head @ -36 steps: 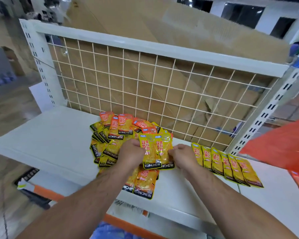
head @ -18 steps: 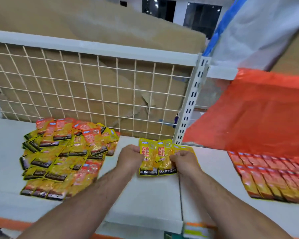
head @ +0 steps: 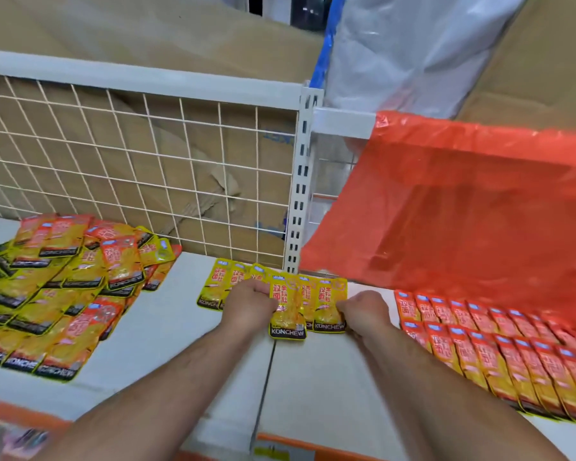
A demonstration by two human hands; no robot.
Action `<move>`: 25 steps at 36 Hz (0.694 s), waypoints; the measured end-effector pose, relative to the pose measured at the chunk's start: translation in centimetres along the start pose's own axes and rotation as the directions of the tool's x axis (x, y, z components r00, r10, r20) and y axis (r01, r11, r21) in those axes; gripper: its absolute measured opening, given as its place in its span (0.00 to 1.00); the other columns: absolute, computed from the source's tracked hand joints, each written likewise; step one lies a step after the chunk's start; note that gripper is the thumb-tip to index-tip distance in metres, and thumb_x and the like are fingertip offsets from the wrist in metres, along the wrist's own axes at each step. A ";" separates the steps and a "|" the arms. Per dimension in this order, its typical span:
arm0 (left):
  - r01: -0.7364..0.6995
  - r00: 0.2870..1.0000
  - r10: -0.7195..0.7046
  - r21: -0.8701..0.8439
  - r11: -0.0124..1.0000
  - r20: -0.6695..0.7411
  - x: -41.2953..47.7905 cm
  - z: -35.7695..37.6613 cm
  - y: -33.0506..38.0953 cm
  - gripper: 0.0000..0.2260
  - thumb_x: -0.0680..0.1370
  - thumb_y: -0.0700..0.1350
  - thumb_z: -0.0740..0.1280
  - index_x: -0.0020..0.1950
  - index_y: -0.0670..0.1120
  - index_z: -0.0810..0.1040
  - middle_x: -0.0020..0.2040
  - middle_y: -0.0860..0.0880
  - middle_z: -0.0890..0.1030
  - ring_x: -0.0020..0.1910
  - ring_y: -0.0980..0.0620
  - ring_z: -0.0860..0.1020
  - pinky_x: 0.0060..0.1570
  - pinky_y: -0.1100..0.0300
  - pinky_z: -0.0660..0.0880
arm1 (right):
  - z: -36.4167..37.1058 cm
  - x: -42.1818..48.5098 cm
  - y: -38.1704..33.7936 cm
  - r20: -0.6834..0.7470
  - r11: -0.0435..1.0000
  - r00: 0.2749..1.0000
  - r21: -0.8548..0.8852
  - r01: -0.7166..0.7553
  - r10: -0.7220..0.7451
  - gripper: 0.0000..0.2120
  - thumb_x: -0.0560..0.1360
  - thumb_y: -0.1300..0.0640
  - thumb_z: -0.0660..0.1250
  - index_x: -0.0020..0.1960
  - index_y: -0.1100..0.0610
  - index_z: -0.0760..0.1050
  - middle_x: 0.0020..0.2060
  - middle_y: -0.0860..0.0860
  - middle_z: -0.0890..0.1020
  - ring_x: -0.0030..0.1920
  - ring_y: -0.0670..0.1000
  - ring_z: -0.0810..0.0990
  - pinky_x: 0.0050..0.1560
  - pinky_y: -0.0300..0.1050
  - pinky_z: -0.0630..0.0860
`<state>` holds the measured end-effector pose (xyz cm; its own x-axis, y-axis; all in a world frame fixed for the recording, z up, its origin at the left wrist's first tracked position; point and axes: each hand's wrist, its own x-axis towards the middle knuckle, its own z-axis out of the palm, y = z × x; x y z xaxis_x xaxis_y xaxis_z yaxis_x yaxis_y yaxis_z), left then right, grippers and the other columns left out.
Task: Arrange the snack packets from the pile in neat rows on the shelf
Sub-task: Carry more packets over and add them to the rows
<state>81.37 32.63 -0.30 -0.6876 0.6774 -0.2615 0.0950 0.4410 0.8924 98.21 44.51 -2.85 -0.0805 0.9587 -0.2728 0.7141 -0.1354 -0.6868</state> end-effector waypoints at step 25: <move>-0.052 0.993 0.048 0.031 0.998 0.105 0.7 3.1 1.5 0.09 0.70 0.36 0.74 0.44 0.46 0.78 0.37 0.48 0.80 0.32 0.48 0.77 0.41 0.52 0.80 | -0.7 -0.1 0.4 -0.023 0.953 0.984 -0.256 0.165 -0.177 0.08 0.73 0.49 0.64 0.45 0.54 0.75 0.45 0.52 0.82 0.48 0.57 0.80 0.41 0.44 0.71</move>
<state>83.26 35.56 -0.25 -0.6032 0.7556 -0.2554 0.1525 0.4236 0.8929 98.94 44.49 -2.63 -0.1893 0.9731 -0.1315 0.8447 0.0931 -0.5271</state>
